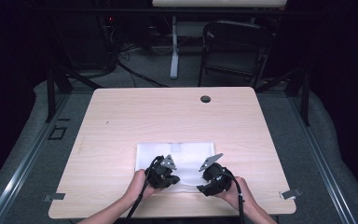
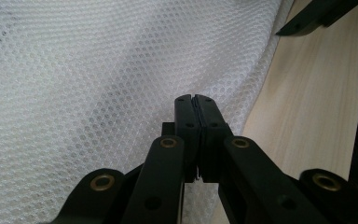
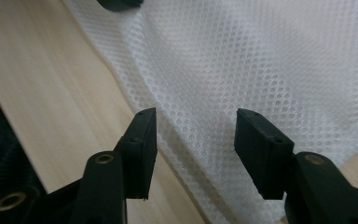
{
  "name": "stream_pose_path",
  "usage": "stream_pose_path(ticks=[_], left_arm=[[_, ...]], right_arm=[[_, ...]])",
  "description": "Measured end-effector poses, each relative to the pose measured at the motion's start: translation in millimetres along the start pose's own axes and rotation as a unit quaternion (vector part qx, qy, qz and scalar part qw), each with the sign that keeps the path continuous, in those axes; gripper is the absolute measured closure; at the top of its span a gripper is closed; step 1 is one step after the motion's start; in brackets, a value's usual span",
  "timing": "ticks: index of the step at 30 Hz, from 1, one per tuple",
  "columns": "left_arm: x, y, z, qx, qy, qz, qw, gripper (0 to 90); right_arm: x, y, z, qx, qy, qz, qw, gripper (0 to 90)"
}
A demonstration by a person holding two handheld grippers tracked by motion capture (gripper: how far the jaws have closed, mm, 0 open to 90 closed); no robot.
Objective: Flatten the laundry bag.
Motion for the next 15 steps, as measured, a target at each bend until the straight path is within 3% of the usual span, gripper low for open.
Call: stream_pose_path(ticks=[2,4,7,9,10,14,15], left_arm=[[2.1,2.9,0.9,0.003,-0.001,-0.005,1.0,89.0],[2.4,3.4,0.6,0.003,-0.001,-0.007,1.0,88.6],[3.3,4.3,-0.3,0.007,-0.008,-0.009,0.9999,87.3],[3.7,4.7,-0.5,0.01,-0.008,-0.011,0.9999,86.8],[3.8,4.9,-0.7,0.013,-0.008,-0.01,0.9998,85.2],[3.8,5.1,-0.3,0.022,-0.008,-0.012,0.9997,78.4],[3.5,4.9,0.4,0.026,-0.009,-0.011,0.9995,71.0]], right_arm=[[5.1,7.6,1.1,-0.001,0.0,-0.015,0.9999,59.0],[5.5,6.7,2.5,0.007,-0.005,-0.008,0.9999,67.8],[6.9,6.4,6.5,0.005,0.006,-0.003,1.0,77.5],[7.3,5.9,7.5,-0.001,0.013,-0.004,0.9999,78.9],[7.2,6.0,7.9,-0.003,0.022,0.002,0.9997,84.3],[5.9,4.6,7.7,-0.002,0.02,0.004,0.9998,87.8],[4.2,1.7,7.7,0.0,0.021,0.005,0.9998,88.3]])
Point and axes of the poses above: each handheld gripper's, and its own axes: y roughly forward along the jaws, x roughly out of its underside, z roughly to its right, the point moved 4 cm from there along y, roughly forward along the jaws, and after that the axes turned 13 degrees about z, right-handed, at the moved point
